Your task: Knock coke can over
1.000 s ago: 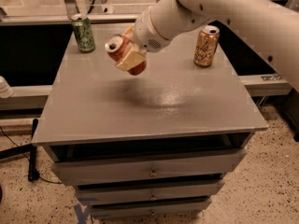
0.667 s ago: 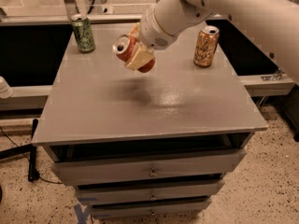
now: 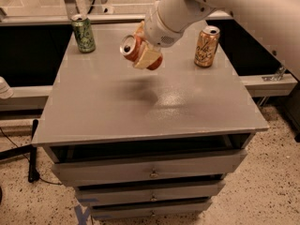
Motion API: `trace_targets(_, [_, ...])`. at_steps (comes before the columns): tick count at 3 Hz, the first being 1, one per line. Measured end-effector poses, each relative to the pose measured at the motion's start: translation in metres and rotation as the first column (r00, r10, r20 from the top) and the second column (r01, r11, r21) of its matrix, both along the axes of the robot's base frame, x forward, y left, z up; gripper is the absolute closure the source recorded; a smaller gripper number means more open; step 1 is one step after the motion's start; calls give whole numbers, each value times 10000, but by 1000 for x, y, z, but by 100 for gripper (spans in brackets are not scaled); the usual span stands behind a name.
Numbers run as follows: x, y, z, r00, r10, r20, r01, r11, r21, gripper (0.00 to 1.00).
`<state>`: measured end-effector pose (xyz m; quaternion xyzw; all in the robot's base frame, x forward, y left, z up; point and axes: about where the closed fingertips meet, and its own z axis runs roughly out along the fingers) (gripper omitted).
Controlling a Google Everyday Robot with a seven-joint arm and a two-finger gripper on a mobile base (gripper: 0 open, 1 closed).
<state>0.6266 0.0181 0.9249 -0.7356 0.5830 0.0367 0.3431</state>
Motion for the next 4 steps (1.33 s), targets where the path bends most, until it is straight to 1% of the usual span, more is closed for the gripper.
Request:
trace_targets(1, [2, -8, 1, 9997, 80, 219, -72, 9992, -395, 100])
trace_targets(2, [2, -8, 1, 9997, 81, 222, -72, 9992, -399, 100])
trace_targets(3, [1, -6, 1, 9997, 111, 217, -102, 9991, -406, 82])
trace_targets(4, [0, -4, -3, 9993, 308, 215, -296, 9983, -501, 59])
